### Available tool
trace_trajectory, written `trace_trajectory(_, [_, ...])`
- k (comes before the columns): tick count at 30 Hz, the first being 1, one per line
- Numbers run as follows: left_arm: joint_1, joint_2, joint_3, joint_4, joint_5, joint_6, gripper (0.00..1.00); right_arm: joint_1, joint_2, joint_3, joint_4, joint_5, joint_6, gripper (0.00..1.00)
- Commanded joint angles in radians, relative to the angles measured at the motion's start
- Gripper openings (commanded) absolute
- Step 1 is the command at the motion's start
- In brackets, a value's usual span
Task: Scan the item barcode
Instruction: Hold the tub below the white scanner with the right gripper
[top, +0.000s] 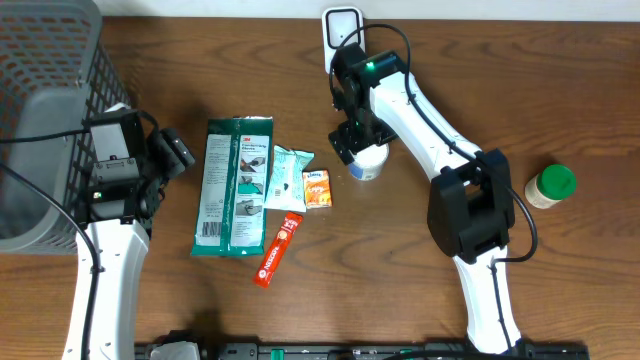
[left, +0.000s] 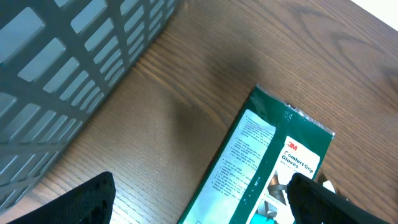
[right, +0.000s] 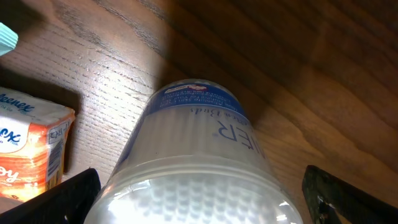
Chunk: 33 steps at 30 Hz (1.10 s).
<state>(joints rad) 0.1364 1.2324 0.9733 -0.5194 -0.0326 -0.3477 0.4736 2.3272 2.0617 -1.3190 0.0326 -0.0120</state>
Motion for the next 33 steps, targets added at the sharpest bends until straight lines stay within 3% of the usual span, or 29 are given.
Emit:
trace_trajectory(1, [0.003,-0.009,0.026,0.0,-0.013,-0.006,0.88,0.003,0.003,-0.012,0.002,-0.003,-0.012,0.99])
trace_trajectory(10, [0.003,-0.009,0.026,0.0,-0.013,-0.006,0.88,0.006,0.003,-0.057,0.014,-0.004,-0.012,0.93])
trace_trajectory(24, [0.003,-0.009,0.026,0.0,-0.013,-0.006,0.88,0.006,-0.002,-0.051,-0.004,-0.01,-0.011,0.59])
trace_trajectory(33, [0.003,-0.009,0.026,0.0,-0.013,-0.006,0.88,0.006,-0.117,-0.05,-0.024,-0.016,0.0,0.59])
